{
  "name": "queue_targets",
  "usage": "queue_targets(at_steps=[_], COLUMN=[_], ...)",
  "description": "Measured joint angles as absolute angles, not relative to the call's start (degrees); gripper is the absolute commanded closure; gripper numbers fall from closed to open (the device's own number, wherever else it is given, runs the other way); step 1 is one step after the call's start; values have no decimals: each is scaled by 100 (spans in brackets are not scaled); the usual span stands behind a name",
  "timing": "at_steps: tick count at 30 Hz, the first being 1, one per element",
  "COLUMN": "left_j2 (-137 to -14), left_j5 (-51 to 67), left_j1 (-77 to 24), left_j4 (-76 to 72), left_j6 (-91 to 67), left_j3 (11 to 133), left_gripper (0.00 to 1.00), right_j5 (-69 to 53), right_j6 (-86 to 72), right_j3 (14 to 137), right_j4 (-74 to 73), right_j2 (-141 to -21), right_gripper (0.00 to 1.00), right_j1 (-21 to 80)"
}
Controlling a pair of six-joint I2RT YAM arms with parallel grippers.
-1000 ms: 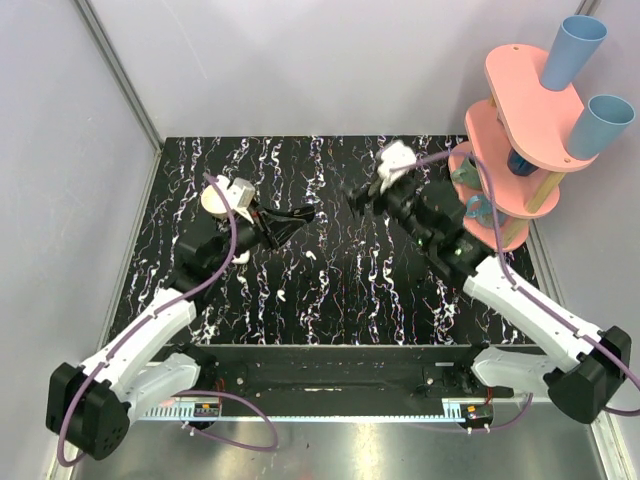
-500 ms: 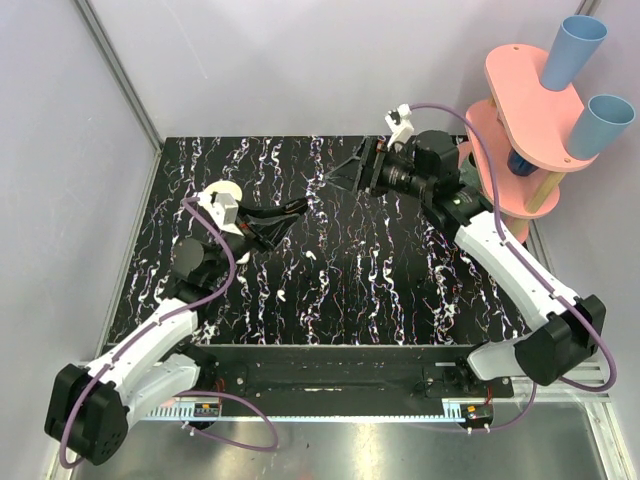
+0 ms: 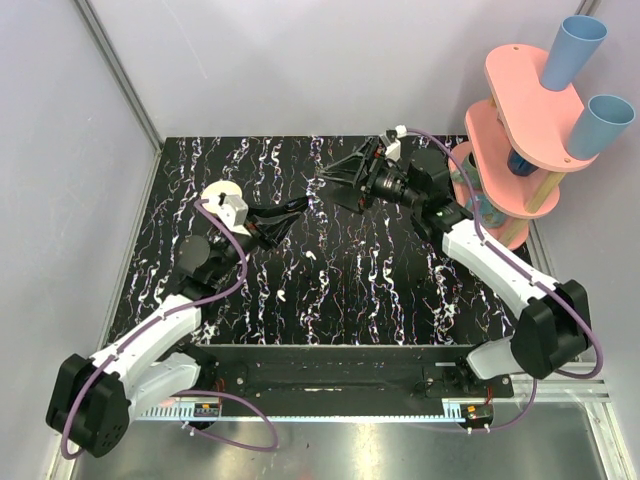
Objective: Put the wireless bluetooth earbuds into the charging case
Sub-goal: Open the charging case.
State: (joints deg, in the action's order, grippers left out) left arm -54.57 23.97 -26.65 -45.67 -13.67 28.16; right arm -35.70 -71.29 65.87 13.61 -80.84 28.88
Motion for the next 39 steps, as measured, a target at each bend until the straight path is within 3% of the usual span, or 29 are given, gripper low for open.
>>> queue_targets(at_steps=[16,27,39], left_j2=[-5675,-5752,-5802], left_j5=[2005,1920,1721], left_j1=[-2834,-2880,-2882], left_j4=[-4729,-4737,-4814], left_j6=[-1085,-1085,-1140], left_j3=[2886,2921,2956], left_gripper=[100,100,100], right_j5=[-3634,-3774,-3916], right_j6=[-8128,-8427,-8488], right_j3=[6663,6792,6919], right_j4=[1437,1695,1728], right_j2=[-8746,-8986,-9030], right_gripper=[6,31,33], right_j1=[3133,3212,3238])
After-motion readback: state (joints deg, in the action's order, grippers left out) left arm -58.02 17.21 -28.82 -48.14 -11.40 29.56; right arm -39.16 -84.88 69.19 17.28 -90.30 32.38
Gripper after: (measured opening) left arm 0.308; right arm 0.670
